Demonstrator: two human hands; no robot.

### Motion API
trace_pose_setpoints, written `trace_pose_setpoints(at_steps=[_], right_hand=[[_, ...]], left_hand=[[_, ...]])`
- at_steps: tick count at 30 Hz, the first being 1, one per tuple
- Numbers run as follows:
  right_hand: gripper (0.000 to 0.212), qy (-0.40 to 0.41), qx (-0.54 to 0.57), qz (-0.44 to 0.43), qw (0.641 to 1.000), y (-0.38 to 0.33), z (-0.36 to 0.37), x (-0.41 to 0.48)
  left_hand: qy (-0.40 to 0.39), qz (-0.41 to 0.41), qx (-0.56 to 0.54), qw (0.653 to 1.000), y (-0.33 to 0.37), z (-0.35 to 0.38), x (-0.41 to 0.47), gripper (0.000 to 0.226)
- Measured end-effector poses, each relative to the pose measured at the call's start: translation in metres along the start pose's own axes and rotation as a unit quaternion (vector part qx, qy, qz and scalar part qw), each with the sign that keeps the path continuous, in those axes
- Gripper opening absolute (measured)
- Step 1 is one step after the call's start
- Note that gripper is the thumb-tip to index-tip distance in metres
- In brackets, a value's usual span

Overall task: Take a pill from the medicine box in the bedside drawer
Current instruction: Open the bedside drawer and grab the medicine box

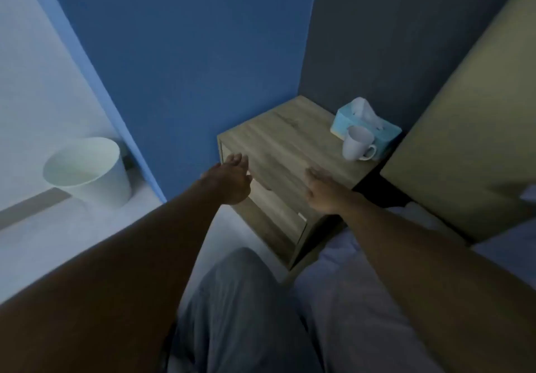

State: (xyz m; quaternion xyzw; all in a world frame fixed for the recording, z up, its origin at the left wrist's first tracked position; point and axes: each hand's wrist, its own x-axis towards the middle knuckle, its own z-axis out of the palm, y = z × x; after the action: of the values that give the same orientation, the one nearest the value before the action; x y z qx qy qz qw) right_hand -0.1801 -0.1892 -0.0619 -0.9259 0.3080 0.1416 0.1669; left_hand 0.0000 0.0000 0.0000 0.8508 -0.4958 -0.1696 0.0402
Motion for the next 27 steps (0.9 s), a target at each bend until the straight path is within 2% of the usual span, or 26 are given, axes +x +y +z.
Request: trace_pose_setpoints(at_steps=[5, 11, 14, 17, 21, 25, 27], right_hand=[[0.074, -0.054, -0.011, 0.009, 0.998, 0.016, 0.047, 0.018], [0.074, 0.047, 0.001, 0.002, 0.999, 0.018, 0.092, 0.044], [0.074, 0.127, -0.042, 0.013, 0.991, 0.016, 0.110, 0.049], [0.078, 0.165, -0.053, 0.033, 0.984, 0.014, 0.116, 0.052], [0.079, 0.187, -0.071, 0.036, 0.979, 0.014, 0.121, 0.057], [0.078, 0.191, -0.080, 0.041, 0.978, 0.014, 0.123, 0.059], [0.078, 0.193, -0.081, 0.041, 0.977, 0.014, 0.124, 0.061]], left_hand=[[-0.043, -0.015, -0.041, 0.998, -0.014, 0.029, 0.026, 0.063], [-0.061, -0.038, -0.162, 0.984, -0.039, 0.102, 0.072, 0.060], [-0.069, -0.068, -0.232, 0.968, -0.046, 0.134, 0.093, 0.062], [-0.057, -0.114, -0.313, 0.941, -0.043, 0.156, 0.113, 0.062], [-0.020, -0.163, -0.443, 0.882, -0.030, 0.178, 0.138, 0.066], [0.034, -0.178, -0.542, 0.820, -0.016, 0.189, 0.163, 0.073], [0.064, -0.180, -0.568, 0.801, -0.013, 0.194, 0.174, 0.071]])
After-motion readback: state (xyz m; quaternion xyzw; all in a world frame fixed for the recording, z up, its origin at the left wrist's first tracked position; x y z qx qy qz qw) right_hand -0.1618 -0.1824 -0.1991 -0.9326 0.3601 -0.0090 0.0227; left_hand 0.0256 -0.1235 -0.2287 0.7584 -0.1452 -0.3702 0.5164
